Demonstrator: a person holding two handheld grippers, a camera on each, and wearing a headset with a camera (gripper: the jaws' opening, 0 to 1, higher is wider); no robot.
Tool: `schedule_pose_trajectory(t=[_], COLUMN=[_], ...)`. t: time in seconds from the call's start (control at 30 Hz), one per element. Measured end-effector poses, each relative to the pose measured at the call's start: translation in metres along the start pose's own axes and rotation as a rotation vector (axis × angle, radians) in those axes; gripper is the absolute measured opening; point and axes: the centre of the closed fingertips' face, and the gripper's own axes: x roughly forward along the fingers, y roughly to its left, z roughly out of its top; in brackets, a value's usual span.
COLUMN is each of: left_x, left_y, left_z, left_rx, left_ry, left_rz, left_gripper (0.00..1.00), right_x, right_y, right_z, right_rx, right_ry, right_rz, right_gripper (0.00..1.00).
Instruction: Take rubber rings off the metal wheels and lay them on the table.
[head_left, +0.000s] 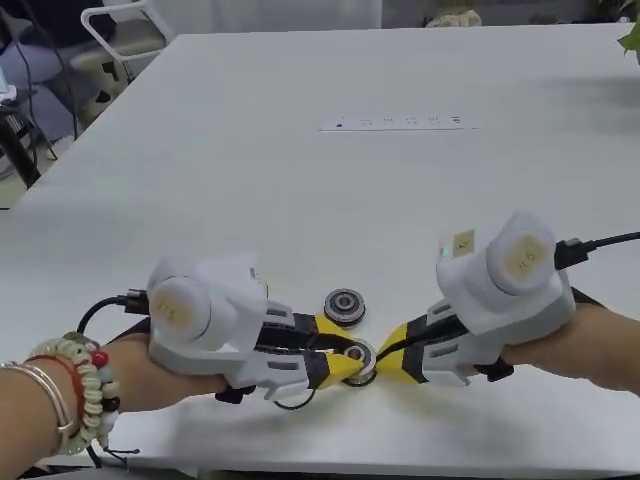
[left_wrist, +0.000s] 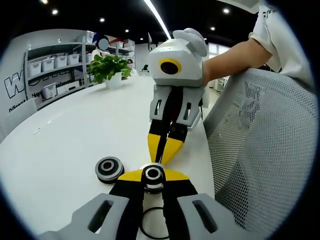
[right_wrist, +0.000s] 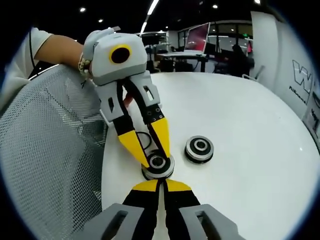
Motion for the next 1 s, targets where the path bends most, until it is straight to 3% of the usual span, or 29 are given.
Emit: schedule_pose_trajectory(t=[0.1,0.23,0.53,0.67,0.73,0.77,1.0], left_x=[0.000,0.000,0.000,0.000,0.000,0.000,0.000], left_y=[0.000,0.000,0.001,0.002,0.002,0.002,0.002], left_z=[0.000,0.000,0.000,0.000,0.000,0.000,0.000], left_rx=[-0.001,-0.002,-0.002,-0.004,-0.004,-0.004,-0.002], left_ry=[0.000,0.000,0.000,0.000,0.000,0.000,0.000], left_rz=[0.000,0.001,0.004,0.007,0.007,0.008,0.005], left_gripper=[0.08,0.08,0.08,0.08,0.08,0.08,0.08], right_x=[0.001,0.001,0.000,-0.005,-0.008,-0.011,-0.008], right_y=[-0.001,-0.004,-0.012,-0.020,-0.018,-0.017,-0.013], right_z=[0.000,0.000,0.000,0.005,0.013,0.013,0.014], right_rx=[-0.019,0.022,0.249,0.322,0.369,0.386,0.398], right_ry=[0.003,0.002,0.008,-0.039,-0.092,-0.086,-0.086], right_rz=[-0.007,-0.012,-0.022,-0.042,-0.012,-0.006,0.003], right_gripper=[0.00,0.00,0.00,0.00,0.00,0.00,0.00])
